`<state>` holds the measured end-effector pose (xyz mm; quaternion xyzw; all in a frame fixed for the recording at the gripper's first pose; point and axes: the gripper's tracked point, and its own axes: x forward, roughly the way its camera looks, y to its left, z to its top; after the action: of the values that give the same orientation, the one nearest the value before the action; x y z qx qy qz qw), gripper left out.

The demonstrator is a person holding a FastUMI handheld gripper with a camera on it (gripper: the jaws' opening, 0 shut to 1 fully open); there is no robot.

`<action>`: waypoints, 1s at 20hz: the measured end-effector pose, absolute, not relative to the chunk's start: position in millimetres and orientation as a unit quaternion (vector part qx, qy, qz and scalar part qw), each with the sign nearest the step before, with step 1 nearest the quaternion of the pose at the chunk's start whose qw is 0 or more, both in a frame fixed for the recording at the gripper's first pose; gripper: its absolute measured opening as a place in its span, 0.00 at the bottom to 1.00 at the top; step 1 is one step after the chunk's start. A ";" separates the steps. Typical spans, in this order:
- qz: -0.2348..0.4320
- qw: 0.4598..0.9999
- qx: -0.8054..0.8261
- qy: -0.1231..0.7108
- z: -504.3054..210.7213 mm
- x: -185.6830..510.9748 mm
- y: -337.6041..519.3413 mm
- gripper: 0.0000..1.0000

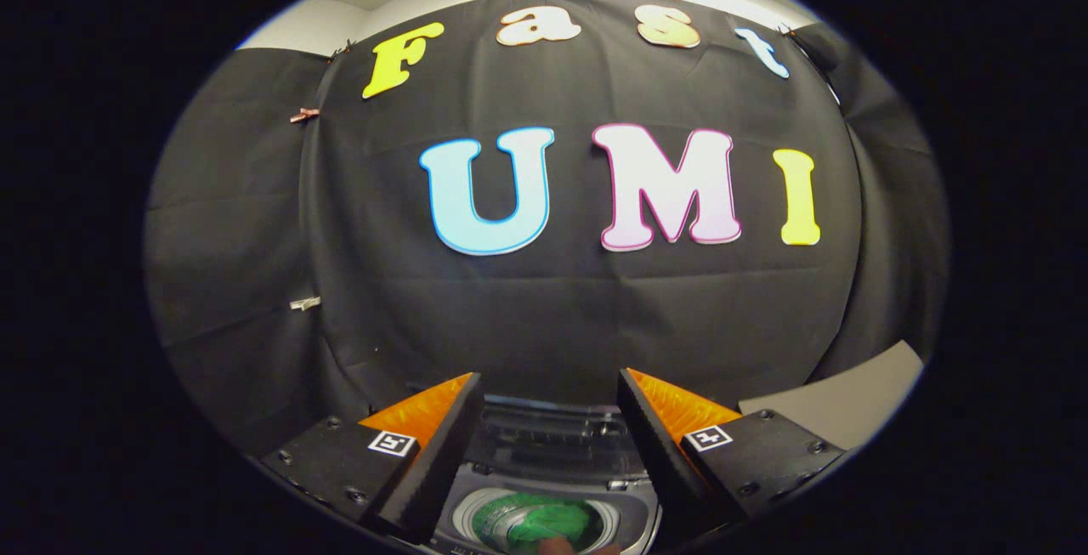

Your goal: Put the clothes into the washing machine and then close the washing machine lid.

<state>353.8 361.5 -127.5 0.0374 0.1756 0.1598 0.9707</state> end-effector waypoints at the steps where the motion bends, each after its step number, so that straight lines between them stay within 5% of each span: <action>1: 0.157 0.971 0.032 0.178 -127.3 363.5 363.9 0.99; 20: 0.089 0.941 0.019 0.327 -290.3 439.3 363.5 0.99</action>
<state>439.3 363.5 -290.3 0.0191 0.3274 0.0886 0.9405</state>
